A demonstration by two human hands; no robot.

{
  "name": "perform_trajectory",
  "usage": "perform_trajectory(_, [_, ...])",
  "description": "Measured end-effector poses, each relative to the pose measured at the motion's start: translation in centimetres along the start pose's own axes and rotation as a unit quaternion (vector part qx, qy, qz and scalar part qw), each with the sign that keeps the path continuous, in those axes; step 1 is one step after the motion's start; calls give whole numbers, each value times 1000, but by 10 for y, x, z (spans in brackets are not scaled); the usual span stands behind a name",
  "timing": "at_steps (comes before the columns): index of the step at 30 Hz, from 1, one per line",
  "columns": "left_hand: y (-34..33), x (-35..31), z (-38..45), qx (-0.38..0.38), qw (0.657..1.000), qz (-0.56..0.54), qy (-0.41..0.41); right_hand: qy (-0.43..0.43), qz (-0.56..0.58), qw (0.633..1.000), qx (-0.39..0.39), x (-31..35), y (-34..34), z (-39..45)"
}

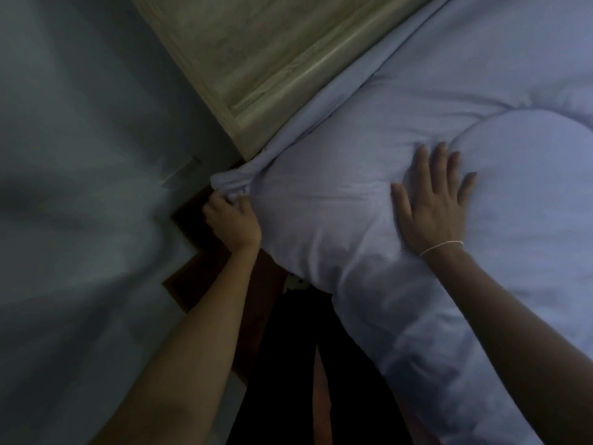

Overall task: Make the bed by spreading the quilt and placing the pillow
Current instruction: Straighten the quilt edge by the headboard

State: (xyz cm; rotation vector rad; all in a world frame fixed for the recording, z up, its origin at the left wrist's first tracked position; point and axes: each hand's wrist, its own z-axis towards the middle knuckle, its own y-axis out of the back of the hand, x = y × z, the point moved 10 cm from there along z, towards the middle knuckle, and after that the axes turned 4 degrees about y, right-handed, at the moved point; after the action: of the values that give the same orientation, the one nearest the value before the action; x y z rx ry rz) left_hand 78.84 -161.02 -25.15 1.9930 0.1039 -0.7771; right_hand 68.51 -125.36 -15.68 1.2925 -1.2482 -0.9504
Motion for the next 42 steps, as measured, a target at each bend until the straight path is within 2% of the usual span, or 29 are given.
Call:
perform_trajectory(1, [-8, 28, 0, 30, 990, -34, 131, 40, -6, 999, -4, 12, 0, -9])
perform_trajectory(2, [-24, 45, -6, 87, 966, -69, 235, 88, -18, 996, -11, 26, -2, -20])
perform_trajectory(3, [-43, 48, -11, 155, 944, -88, 277, 132, -34, 991, -13, 40, -6, -32])
perform_trajectory(4, [-56, 43, -12, 211, 934, -92, 272, 161, -49, 986, -15, 51, -12, -42])
perform_trajectory(5, [-60, 40, -5, 220, 940, -80, 247, 172, -60, 983, -17, 57, -16, -48])
perform_trajectory(9, [-17, 19, 42, 71, 990, 9, 121, 163, -69, 984, -16, 65, -22, -50])
perform_trajectory(10, [-7, 11, 49, 44, 994, 44, 87, 179, -66, 982, -12, 69, -23, -51])
perform_trajectory(12, [-4, 0, 52, 25, 998, 45, 35, 232, -57, 971, -8, 79, -26, -63])
perform_trajectory(14, [-12, 1, 44, 27, 999, 7, 35, 292, -63, 954, -10, 85, -30, -85])
perform_trajectory(16, [-15, 8, 36, 19, 997, -31, 73, 350, -89, 932, 3, 83, -43, -116])
perform_trajectory(18, [-3, 10, 25, -20, 993, -35, 110, 413, -101, 904, 35, 83, -61, -149])
perform_trajectory(19, [9, 3, 15, -59, 993, -32, 100, 445, -94, 890, 48, 86, -65, -163])
perform_trajectory(20, [21, -13, 1, -98, 993, -40, 53, 465, -76, 880, 55, 90, -63, -171])
perform_trajectory(22, [33, -58, -36, -121, 983, -82, -111, 444, -14, 894, 49, 93, -43, -163])
perform_trajectory(24, [19, -109, -77, -50, 952, -120, -276, 355, 29, 934, 0, 74, -10, -125])
perform_trajectory(26, [-6, -161, -111, 52, 911, -130, -387, 225, 6, 972, -70, 28, 18, -80])
perform_trajectory(28, [-38, -206, -136, 121, 872, -79, -468, 71, -16, 993, -93, -34, 30, -40])
perform_trajectory(30, [-75, -230, -142, 148, 850, 24, -505, -67, 2, 995, -75, -82, 25, -22])
perform_trajectory(32, [-104, -230, -132, 153, 849, 134, -488, -117, -4, 992, -56, -87, 12, -22])
perform_trajectory(35, [-111, -216, -130, 138, 839, 196, -489, -64, -21, 997, -21, -46, -7, -41])
perform_trajectory(39, [-95, -187, -129, 137, 833, 203, -496, 88, -32, 996, 15, 15, -26, -95])
perform_trajectory(42, [-87, -172, -123, 176, 838, 194, -479, 247, -34, 967, 58, 44, -31, -125])
